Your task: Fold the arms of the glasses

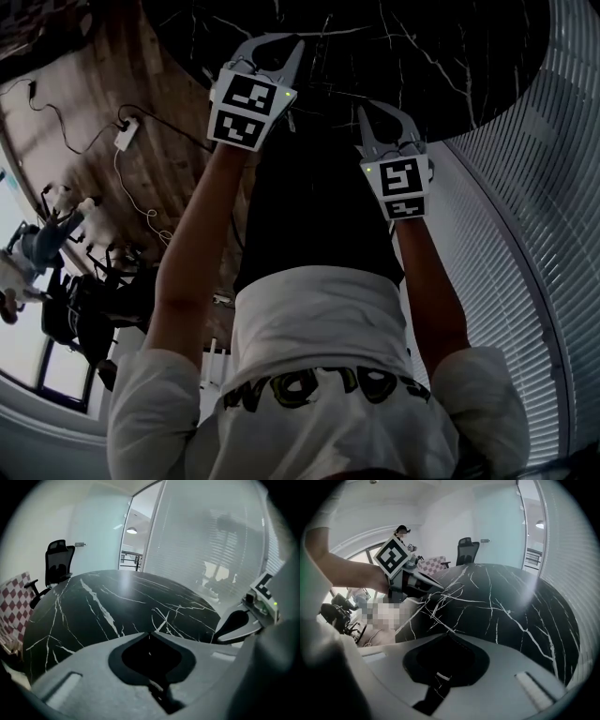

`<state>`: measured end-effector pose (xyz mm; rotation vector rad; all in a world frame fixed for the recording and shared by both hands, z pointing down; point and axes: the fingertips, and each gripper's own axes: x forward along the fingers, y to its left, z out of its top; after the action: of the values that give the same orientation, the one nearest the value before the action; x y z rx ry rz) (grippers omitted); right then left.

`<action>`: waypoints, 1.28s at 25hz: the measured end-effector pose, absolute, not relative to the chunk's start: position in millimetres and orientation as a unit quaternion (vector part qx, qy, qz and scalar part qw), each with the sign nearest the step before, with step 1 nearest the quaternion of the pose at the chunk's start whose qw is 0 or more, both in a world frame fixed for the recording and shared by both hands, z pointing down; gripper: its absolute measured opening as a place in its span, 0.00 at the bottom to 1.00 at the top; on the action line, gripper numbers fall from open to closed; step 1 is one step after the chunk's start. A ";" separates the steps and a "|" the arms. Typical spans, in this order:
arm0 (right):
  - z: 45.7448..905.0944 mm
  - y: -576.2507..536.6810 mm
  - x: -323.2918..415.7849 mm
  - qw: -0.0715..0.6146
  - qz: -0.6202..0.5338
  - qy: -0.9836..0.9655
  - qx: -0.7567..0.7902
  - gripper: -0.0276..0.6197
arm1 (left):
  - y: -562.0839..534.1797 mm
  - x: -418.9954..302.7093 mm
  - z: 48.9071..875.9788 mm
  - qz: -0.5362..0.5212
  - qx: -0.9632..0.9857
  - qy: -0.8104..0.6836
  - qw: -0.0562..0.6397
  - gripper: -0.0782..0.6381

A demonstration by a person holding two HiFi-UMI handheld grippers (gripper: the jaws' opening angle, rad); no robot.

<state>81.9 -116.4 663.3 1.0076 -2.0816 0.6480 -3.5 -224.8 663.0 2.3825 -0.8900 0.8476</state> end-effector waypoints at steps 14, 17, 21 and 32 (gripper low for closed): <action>669.7 -167.9 77.2 0.363 0.225 -0.811 0.401 0.05 | -213.6 26.2 662.9 0.308 0.878 -0.282 0.234 0.12; 668.4 -178.0 72.1 0.362 0.216 -0.813 0.401 0.05 | -209.2 33.5 660.9 0.306 0.882 -0.272 0.236 0.12; 666.2 -189.2 66.9 0.360 0.208 -0.816 0.401 0.05 | -205.0 40.9 658.7 0.304 0.885 -0.262 0.237 0.12; 668.2 -182.5 85.2 0.374 0.206 -0.804 0.414 0.05 | -188.2 55.7 657.1 0.302 0.890 -0.245 0.238 0.12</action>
<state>85.2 -182.5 668.2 1.0592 -2.0588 0.5287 55.7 -188.2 657.1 2.4368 -0.6718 0.8284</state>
